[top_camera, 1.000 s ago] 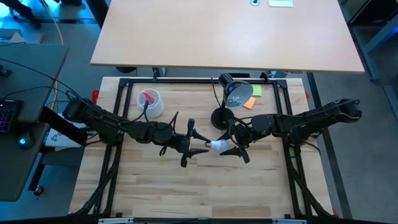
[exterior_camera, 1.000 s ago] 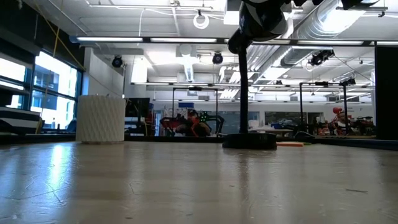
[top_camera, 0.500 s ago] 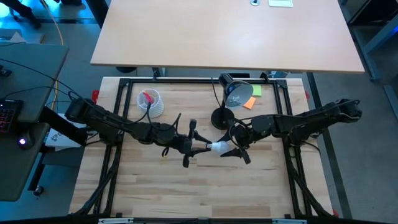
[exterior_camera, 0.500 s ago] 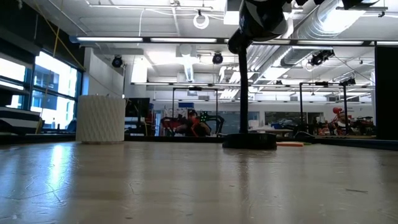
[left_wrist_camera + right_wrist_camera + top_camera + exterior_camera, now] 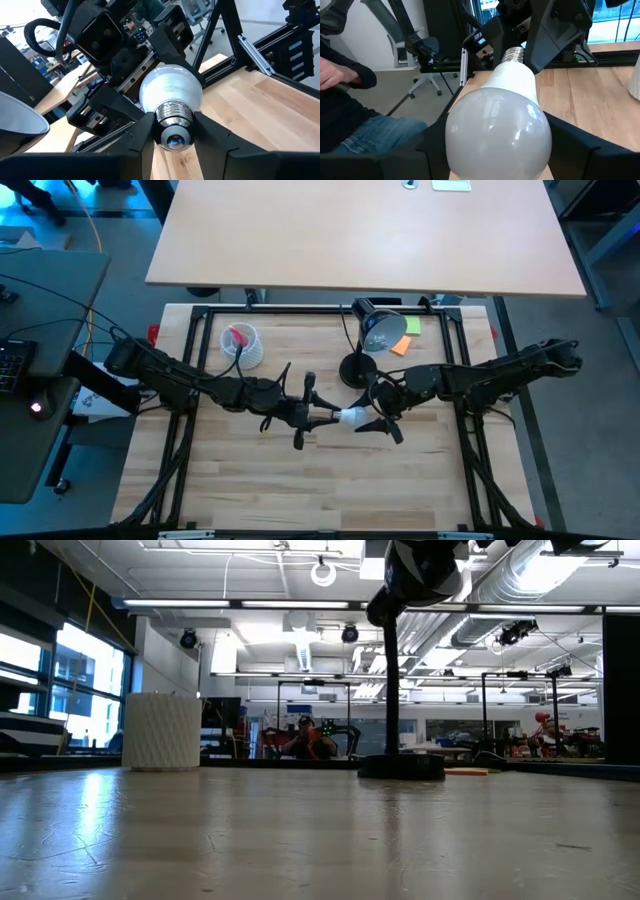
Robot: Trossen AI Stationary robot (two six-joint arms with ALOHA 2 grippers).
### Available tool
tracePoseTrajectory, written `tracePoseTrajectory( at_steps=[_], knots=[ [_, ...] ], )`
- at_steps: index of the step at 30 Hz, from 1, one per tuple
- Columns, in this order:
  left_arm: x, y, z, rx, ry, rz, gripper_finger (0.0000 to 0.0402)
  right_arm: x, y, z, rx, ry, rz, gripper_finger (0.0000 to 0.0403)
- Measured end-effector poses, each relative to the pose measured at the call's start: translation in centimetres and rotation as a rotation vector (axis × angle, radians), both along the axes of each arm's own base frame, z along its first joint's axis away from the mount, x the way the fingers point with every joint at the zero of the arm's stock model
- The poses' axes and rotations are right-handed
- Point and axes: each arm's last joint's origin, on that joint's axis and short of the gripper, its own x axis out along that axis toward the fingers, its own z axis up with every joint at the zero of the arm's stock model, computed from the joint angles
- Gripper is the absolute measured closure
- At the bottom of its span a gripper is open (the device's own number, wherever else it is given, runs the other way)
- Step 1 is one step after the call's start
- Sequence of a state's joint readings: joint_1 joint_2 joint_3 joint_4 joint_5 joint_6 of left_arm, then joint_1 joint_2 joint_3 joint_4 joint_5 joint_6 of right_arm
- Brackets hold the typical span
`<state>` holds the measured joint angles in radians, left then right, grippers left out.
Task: Screw lightbulb
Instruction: Insert the light bulb into the desk lamp
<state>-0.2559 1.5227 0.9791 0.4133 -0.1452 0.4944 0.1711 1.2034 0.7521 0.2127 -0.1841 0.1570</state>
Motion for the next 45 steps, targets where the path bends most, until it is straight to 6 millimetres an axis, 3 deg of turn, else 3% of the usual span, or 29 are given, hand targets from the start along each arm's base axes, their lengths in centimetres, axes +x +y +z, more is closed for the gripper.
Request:
tracePoseTrajectory(
  at_steps=[10, 24, 29, 32, 37, 45],
  knots=[
    [-0.3, -0.5, 0.0, 0.000, 0.009, 0.048, 0.0301, 0.0, -0.3, 0.0, 0.020, 0.012, -0.026, 0.0094],
    [-3.2, -0.1, 1.8, -0.019, 0.104, 0.188, 0.0302, 0.0, -2.2, -1.0, -0.079, 0.104, -0.237, 0.0089],
    [-4.6, 0.2, 2.8, -0.048, 0.086, 0.210, 0.0303, -1.1, -2.2, -0.4, -0.130, 0.114, -0.317, 0.0089],
    [-6.0, 1.0, 2.0, -0.099, 0.030, 0.242, 0.0303, -2.7, -2.1, 0.4, -0.171, 0.120, -0.401, 0.0089],
    [-8.3, 2.7, -0.1, -0.271, -0.210, 0.224, 0.0303, -4.4, -0.7, 1.8, -0.306, 0.045, -0.481, 0.0089],
    [-10.4, 5.2, -1.7, -0.495, -0.466, -0.003, 0.0303, -0.7, 3.3, 0.8, -0.754, -0.220, -0.228, 0.0089]
  ],
)
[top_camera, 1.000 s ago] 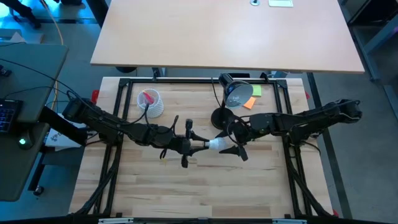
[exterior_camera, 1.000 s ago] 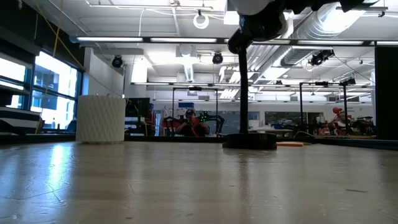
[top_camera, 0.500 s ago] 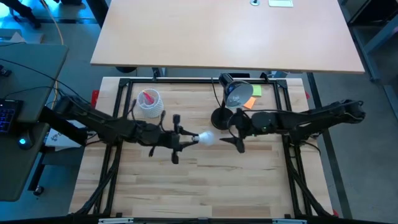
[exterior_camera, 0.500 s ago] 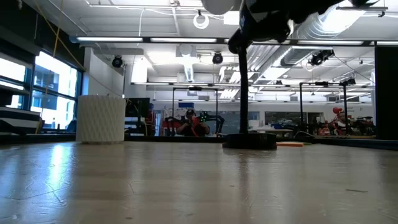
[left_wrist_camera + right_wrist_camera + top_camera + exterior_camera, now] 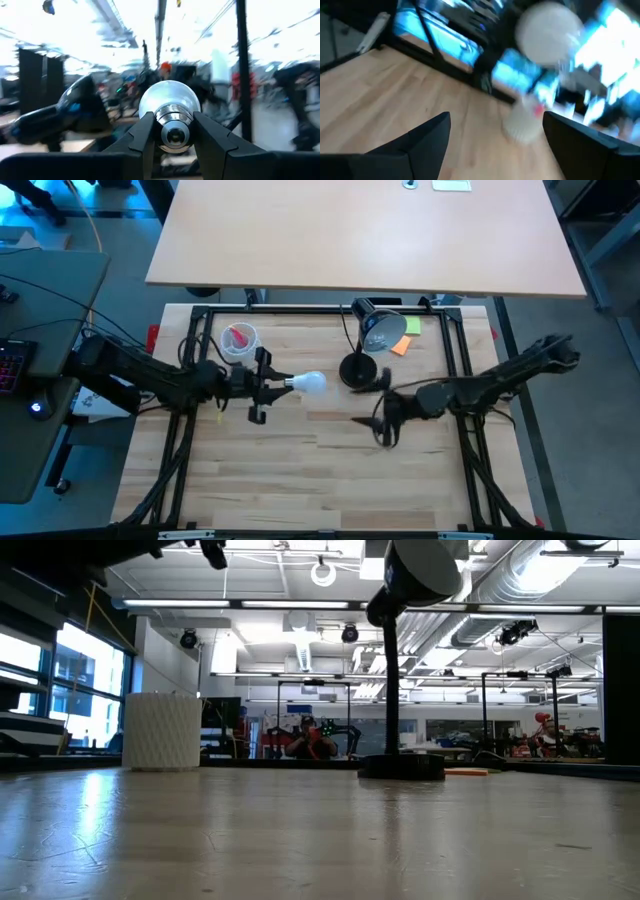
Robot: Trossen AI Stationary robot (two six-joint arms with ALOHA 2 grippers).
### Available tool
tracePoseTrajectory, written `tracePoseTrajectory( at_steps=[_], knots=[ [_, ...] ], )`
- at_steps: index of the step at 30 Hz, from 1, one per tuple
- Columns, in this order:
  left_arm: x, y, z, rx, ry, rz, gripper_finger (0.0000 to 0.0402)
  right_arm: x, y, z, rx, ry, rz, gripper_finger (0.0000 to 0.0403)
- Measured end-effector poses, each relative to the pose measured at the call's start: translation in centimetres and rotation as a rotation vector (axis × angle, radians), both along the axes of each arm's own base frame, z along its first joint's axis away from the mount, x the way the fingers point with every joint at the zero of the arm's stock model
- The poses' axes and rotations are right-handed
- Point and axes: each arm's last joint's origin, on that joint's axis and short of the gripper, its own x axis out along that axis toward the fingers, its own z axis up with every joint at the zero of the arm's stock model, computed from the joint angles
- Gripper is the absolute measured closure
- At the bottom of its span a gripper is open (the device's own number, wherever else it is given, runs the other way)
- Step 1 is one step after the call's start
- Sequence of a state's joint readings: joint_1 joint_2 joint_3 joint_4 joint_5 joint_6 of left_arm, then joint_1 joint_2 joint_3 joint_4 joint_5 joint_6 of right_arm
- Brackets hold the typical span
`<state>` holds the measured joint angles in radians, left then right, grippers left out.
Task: Screw lightbulb
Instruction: Insert the light bulb into the desk lamp
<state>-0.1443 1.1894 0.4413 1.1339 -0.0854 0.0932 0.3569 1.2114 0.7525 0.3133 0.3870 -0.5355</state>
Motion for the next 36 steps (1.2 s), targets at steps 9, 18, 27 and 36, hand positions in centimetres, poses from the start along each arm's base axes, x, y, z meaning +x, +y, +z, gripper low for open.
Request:
tracePoseTrajectory(
  at_steps=[9, 18, 27, 36],
  knots=[
    [-0.2, 0.4, 0.6, -0.035, -0.067, -0.110, 0.0292, 2.1, 0.9, 0.6, -0.449, -0.243, 0.018, 0.0089],
    [-0.1, 0.4, 0.3, -0.065, -0.048, -0.124, 0.0297, 3.4, 1.0, 3.5, -0.427, -0.190, 0.123, 0.0089],
    [0.4, 0.4, -0.1, -0.067, -0.034, -0.125, 0.0296, 7.2, 0.9, 4.1, -0.651, -0.117, 0.085, 0.0089],
    [0.3, -0.1, -0.1, -0.047, -0.038, -0.202, 0.0295, 9.7, 0.9, 4.2, -0.767, -0.050, -0.101, 0.0089]
  ],
)
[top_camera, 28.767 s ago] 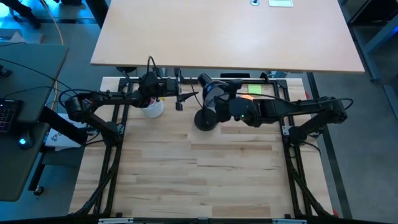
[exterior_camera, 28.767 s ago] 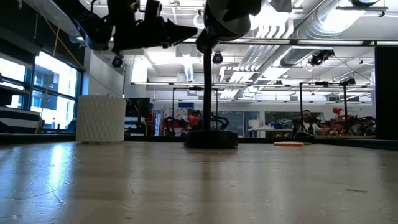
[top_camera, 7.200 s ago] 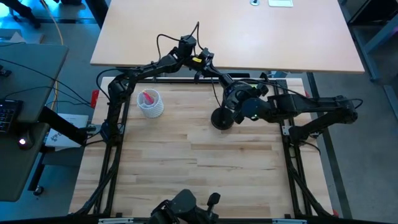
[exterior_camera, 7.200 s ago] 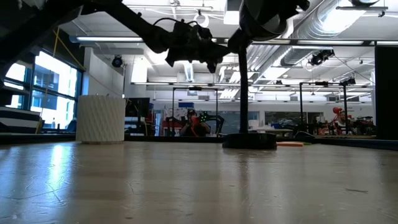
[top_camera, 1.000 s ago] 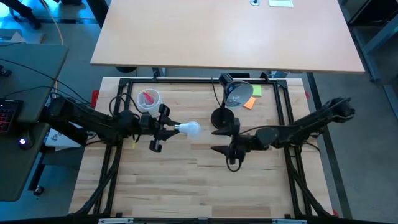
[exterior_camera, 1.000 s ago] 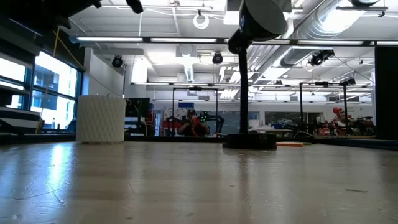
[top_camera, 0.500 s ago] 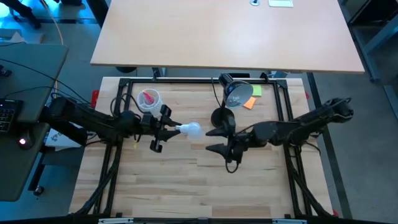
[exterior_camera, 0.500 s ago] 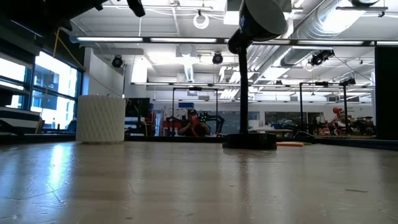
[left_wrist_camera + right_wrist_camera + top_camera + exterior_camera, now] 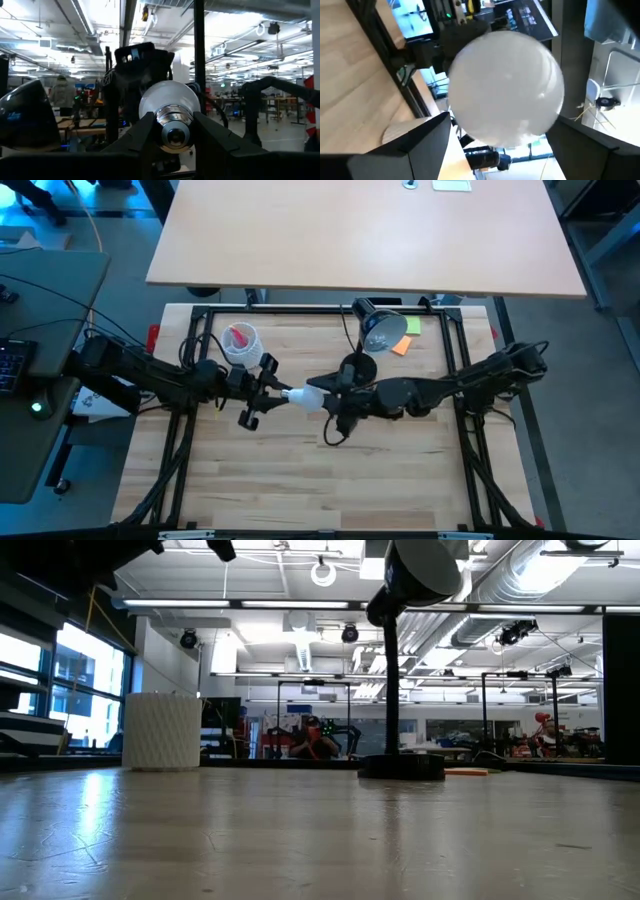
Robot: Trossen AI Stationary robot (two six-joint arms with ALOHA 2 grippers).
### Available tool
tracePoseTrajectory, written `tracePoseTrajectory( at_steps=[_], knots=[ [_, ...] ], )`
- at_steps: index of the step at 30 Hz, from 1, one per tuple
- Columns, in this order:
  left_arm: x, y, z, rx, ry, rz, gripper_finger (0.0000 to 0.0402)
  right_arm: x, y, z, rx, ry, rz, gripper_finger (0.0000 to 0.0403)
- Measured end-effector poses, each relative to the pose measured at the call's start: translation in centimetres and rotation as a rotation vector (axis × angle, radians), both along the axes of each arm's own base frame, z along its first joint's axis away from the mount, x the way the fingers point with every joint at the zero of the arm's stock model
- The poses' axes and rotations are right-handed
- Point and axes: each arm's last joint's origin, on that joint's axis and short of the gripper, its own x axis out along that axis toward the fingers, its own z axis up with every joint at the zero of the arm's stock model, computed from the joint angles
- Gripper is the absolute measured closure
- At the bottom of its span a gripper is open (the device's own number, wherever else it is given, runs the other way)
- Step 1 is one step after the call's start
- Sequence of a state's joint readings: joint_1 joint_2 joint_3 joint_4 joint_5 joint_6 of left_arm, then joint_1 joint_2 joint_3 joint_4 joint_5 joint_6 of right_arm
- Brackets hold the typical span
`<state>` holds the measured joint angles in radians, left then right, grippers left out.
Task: Screw lightbulb
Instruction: Insert the light bulb into the desk lamp
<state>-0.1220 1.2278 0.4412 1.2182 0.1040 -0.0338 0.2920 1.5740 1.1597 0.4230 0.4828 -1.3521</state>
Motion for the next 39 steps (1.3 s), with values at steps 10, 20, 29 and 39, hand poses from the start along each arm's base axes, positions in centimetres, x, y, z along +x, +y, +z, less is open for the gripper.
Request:
tracePoseTrajectory(
  at_steps=[10, 20, 29, 39],
  knots=[
    [0.0, -0.1, 0.0, 0.006, -0.003, -0.017, 0.0294, 0.2, 0.4, 0.4, -0.015, -0.009, 0.094, 0.0099],
    [0.0, -0.1, 0.0, 0.004, 0.001, -0.016, 0.0294, 0.3, 0.2, 0.3, 0.008, -0.001, 0.114, 0.0116],
    [0.1, -0.1, -0.2, -0.022, 0.031, -0.035, 0.0253, 0.1, 0.5, 0.2, 0.132, -0.016, 0.044, 0.0117],
    [0.6, 1.6, -1.3, -0.056, 0.162, 0.014, 0.0163, -1.9, 1.8, 0.3, 0.281, 0.015, -0.184, 0.0137]
  ],
)
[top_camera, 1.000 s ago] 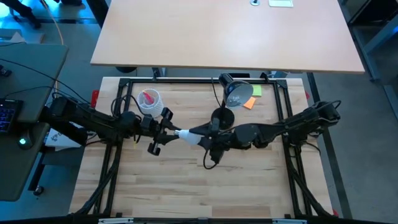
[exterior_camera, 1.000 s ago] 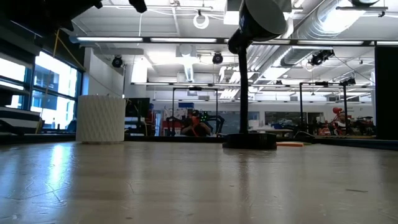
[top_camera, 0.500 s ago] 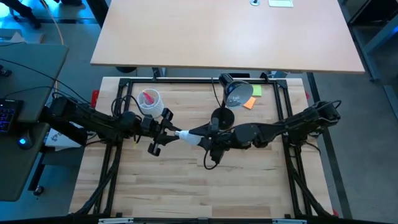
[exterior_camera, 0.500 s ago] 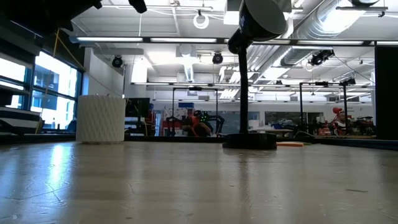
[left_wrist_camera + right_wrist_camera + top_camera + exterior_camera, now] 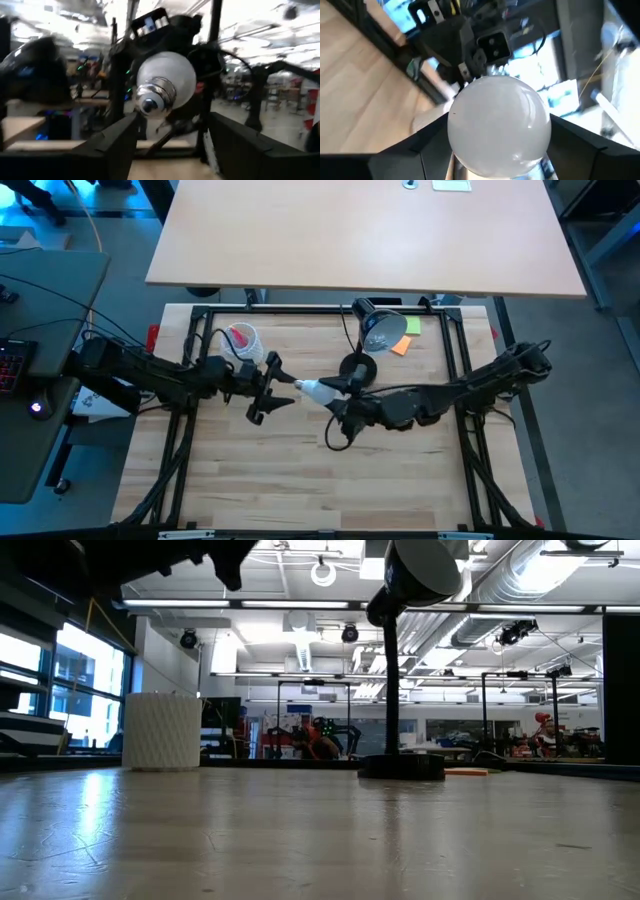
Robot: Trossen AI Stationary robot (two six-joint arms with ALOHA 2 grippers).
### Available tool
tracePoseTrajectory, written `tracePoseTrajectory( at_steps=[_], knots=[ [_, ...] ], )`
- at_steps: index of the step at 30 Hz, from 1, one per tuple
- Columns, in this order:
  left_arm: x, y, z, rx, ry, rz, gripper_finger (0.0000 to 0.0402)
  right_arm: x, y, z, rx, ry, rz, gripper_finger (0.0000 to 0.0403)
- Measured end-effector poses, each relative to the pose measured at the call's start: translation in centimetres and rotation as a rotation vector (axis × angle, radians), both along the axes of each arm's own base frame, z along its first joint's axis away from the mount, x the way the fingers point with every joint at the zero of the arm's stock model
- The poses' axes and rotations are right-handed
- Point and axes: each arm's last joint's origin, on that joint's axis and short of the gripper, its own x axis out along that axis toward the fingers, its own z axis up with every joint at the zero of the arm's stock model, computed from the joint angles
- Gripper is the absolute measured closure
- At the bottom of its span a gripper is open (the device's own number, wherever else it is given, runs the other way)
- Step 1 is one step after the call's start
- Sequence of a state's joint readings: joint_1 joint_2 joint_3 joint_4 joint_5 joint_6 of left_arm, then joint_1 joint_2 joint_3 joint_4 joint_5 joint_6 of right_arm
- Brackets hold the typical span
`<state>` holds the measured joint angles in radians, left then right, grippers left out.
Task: Screw lightbulb
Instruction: Insert the light bulb into the desk lamp
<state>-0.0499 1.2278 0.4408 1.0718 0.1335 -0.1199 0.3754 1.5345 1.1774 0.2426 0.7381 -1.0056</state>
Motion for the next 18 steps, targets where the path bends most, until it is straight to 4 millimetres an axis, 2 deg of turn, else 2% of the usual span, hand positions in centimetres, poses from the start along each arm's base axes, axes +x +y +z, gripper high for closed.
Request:
tracePoseTrajectory(
  at_steps=[5, 10, 14, 18],
  knots=[
    [0.4, 1.0, -1.3, -0.045, 0.144, 0.219, 0.0161, -3.5, -0.5, 1.0, 0.116, 0.038, -0.216, 0.0138],
    [0.3, 1.7, -2.6, -0.074, 0.272, 0.520, 0.0161, -8.9, -2.6, 2.9, 0.334, 0.015, -0.329, 0.0139],
    [0.4, 2.1, -3.2, -0.121, 0.305, 0.549, 0.0161, -12.4, -4.8, 3.8, 0.420, -0.065, -0.485, 0.0139],
    [1.2, 2.9, -3.5, -0.144, 0.335, 0.535, 0.0163, -13.4, -5.7, 4.2, 0.411, -0.113, -0.552, 0.0139]
  ],
)
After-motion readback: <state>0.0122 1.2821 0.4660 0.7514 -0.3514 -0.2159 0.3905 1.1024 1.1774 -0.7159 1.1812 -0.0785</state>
